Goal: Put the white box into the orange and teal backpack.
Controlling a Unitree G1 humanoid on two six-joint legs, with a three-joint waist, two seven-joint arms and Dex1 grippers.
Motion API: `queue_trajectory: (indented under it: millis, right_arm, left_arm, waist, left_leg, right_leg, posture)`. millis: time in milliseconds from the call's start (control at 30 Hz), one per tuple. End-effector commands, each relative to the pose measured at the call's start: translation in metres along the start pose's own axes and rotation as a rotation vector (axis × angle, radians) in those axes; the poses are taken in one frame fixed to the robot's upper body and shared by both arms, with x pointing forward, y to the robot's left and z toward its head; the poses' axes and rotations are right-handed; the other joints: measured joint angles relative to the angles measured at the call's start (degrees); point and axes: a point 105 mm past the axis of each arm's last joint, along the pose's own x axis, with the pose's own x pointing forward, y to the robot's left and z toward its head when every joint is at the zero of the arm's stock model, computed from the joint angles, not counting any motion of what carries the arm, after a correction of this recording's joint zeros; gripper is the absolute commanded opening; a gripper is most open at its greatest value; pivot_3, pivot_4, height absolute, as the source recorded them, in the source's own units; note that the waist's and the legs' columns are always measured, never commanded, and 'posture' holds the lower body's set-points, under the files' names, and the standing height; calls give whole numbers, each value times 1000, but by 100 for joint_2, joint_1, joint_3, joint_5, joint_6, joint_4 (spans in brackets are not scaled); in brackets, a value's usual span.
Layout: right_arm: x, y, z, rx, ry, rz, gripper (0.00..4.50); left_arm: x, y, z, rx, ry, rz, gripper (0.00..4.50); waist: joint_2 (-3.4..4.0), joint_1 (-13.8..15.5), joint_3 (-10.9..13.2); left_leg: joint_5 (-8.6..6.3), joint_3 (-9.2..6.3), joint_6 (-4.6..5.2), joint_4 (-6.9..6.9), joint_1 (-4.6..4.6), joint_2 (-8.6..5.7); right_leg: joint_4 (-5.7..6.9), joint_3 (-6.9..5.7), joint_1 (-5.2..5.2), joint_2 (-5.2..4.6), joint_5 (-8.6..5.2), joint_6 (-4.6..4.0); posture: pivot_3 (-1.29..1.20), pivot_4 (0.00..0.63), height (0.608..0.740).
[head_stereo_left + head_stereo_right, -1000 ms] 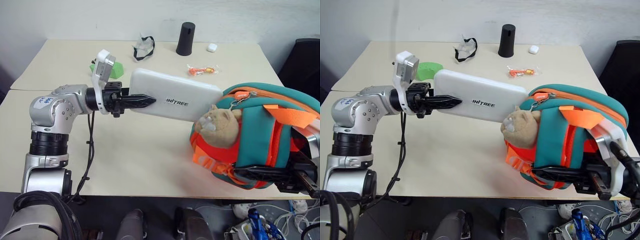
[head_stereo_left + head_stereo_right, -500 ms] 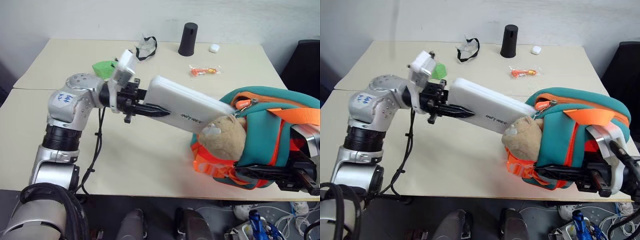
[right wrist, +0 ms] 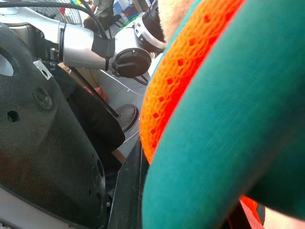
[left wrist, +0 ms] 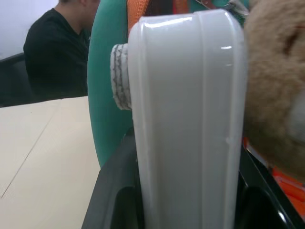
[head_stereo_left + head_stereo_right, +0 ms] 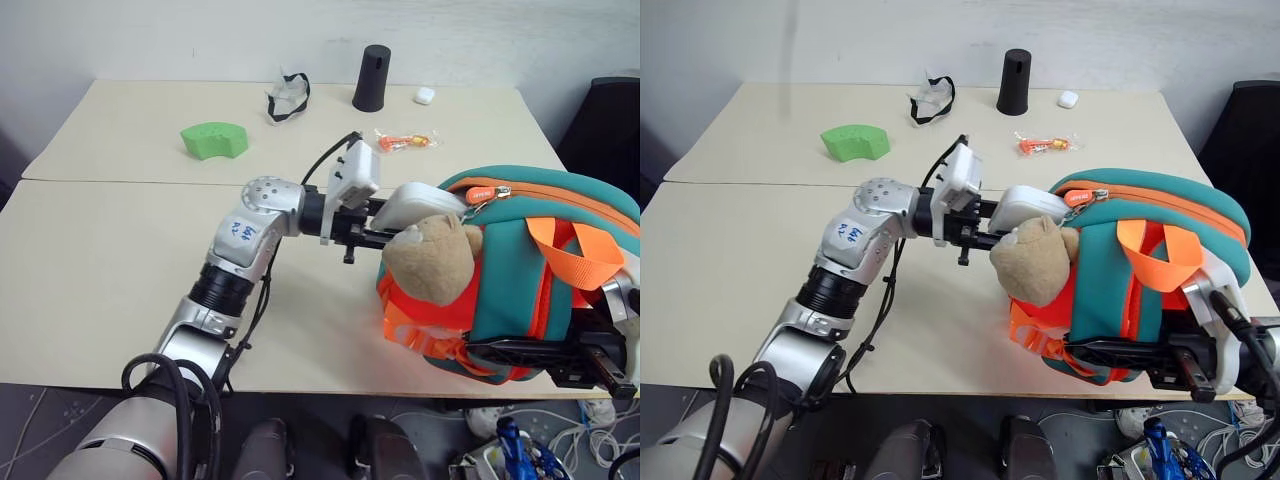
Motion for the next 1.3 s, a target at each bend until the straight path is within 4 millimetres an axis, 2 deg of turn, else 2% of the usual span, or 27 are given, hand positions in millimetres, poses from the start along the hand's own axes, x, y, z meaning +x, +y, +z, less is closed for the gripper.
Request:
queue_trajectory:
  millis: [33, 133, 200, 333, 467, 733, 867, 933, 1000, 1167, 1300]
  right_arm:
    - [4, 10, 2, -30, 22, 45, 3]
    - [5, 9, 2, -33, 17, 42, 3]
    - [5, 8, 1, -36, 14, 39, 0]
    - [5, 6, 0, -36, 7, 27, 0]
    - [4, 4, -1, -30, -2, 16, 0]
    - [2, -7, -4, -33, -15, -23, 0]
    - [1, -9, -5, -37, -11, -36, 0]
    - [1, -10, -6, -38, -11, -42, 0]
    - [2, -11, -7, -40, -12, -45, 0]
    - [3, -13, -7, -46, -21, -60, 0]
    - [3, -13, -8, -47, -24, -67, 0]
  left_arm:
    - [21, -7, 2, 30, 3, -14, 1414]
    - [28, -9, -9, -4, 55, -11, 1414]
    - [25, -11, -12, -42, 60, -25, 2130]
    - [8, -16, -6, -65, 47, -54, 3283]
    - [-16, -16, 3, -76, 38, -53, 4465]
    - [-65, -27, 37, -95, -18, -114, 4465]
    - [-80, -17, 72, -164, -142, -104, 4465]
    - [-78, -9, 87, -177, -191, -88, 4465]
    - [-68, -4, 93, -192, -188, -87, 4465]
    - [-44, -24, 83, -153, -69, -228, 4465]
    - [-40, -21, 68, -103, 16, -205, 4465]
  waist:
    - [0, 10, 0]
    - [0, 10, 0]
    - [0, 0, 0]
    - [0, -12, 0]
    - [1, -8, 0]
    - [1, -13, -1]
    - [0, -8, 0]
    - [0, 13, 0]
    - [0, 16, 0]
    - [0, -7, 0]
    - [1, -25, 0]
  left_leg:
    - [0, 0, 0, 0, 0, -2]
    - [-2, 0, 4, 0, -1, -4]
    - [-2, 0, 4, 0, -1, -3]
    - [-2, -1, 2, 0, 1, 4]
    - [-1, -2, 0, 0, 1, 4]
    - [0, -3, -2, 0, 1, 1]
    - [3, -4, -4, 1, 4, 1]
    - [4, -6, -3, 1, 2, -2]
    - [3, -10, 0, 1, 2, -8]
    - [3, -5, 1, 1, 3, -9]
    - [7, 1, -7, 1, 8, -4]
  right_leg:
    - [0, 0, 0, 0, 0, 0]
    - [-2, 0, 1, -1, 0, 0]
    - [-2, 1, 0, -2, 0, 0]
    - [-1, 1, 0, -4, -1, -1]
    - [0, 1, 0, -4, -1, -1]
    - [0, 0, 2, -3, -1, -1]
    - [3, 0, 5, 2, -1, -1]
    - [3, -2, 5, 3, 0, -1]
    - [-1, -6, 12, 4, 0, 1]
    - [-1, -4, 13, 10, 4, 8]
    - [2, 5, 7, 17, 2, 5]
  posture:
    - [0, 150, 740]
    - [0, 150, 740]
    - [0, 150, 740]
    - [0, 150, 740]
    - [0, 150, 740]
    - [0, 150, 740]
    - [0, 150, 740]
    - [0, 150, 740]
    - [0, 150, 740]
    - [0, 150, 740]
    - [0, 150, 740]
